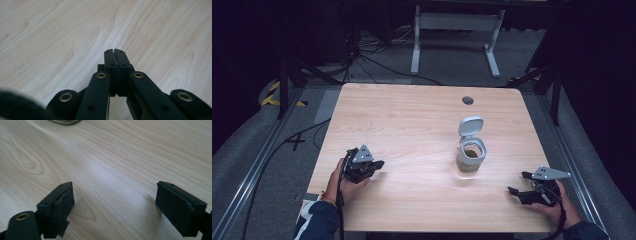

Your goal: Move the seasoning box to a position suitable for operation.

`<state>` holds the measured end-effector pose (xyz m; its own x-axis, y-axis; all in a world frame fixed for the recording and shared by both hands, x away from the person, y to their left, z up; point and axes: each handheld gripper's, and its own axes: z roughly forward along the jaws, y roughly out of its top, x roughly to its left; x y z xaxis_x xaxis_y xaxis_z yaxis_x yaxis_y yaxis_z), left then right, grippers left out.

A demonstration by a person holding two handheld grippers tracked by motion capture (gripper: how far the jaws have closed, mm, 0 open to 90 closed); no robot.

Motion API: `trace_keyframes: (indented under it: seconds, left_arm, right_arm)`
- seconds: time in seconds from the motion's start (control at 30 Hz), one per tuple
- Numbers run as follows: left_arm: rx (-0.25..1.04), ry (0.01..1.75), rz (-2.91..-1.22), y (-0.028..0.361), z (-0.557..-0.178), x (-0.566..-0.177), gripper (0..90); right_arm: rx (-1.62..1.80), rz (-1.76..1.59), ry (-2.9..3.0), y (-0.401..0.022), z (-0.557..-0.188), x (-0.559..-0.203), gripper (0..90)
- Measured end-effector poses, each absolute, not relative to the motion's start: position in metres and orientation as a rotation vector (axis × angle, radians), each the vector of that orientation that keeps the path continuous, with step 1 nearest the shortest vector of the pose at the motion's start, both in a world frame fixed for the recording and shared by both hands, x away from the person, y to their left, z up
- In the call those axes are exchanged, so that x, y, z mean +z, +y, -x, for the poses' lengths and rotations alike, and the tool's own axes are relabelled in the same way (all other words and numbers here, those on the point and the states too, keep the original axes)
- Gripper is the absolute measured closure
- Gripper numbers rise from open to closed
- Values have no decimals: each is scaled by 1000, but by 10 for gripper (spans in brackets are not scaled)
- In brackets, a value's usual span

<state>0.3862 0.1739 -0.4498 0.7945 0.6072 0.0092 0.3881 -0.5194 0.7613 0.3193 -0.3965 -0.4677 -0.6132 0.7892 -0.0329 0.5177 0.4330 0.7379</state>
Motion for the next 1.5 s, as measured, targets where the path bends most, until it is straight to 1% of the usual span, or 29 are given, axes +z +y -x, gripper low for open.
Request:
trace_keyframes:
  seconds: [0.27,0.53,0.57,0.63,0.67,0.73,0.8,0.87,0.93,1.0,1.03,1.27,1.3,1.5]
  left_arm:
    - [377,713,-2126,147,-408,-432,900]
    - [376,653,-2105,106,-430,-413,900]
    - [376,653,-2105,106,-430,-413,900]
    - [357,623,-2111,89,-437,-406,900]
    - [357,623,-2111,89,-437,-406,900]
    - [367,599,-2119,78,-443,-401,900]
    - [353,583,-2096,64,-449,-392,900]
    - [350,575,-2093,61,-451,-390,900]
    - [346,547,-2092,46,-457,-381,900]
    - [353,536,-2094,43,-458,-379,900]
    - [351,528,-2094,33,-460,-375,900]
    - [339,505,-2092,8,-467,-369,900]
    - [325,515,-2075,4,-467,-370,900]
    - [332,531,-2068,-10,-473,-369,900]
  right_arm:
    - [999,-1113,2317,-396,-319,-468,153]
    - [1000,-1113,2317,-396,-319,-468,153]
    - [999,-1113,2317,-396,-319,-468,153]
    - [999,-1113,2317,-396,-319,-468,153]
    - [999,-1113,2317,-396,-319,-468,153]
    - [1000,-1114,2317,-396,-319,-468,153]
    - [1000,-1114,2317,-396,-319,-468,153]
    - [1000,-1114,2317,-397,-319,-468,153]
    - [1000,-1112,2318,-397,-319,-468,153]
    - [1000,-1113,2317,-397,-319,-468,153]
    - [1000,-1112,2319,-397,-319,-468,153]
    - [1001,-1111,2319,-397,-319,-468,153]
    - [1000,-1110,2320,-397,-319,-468,153]
    - [1000,-1109,2321,-397,-319,-468,153]
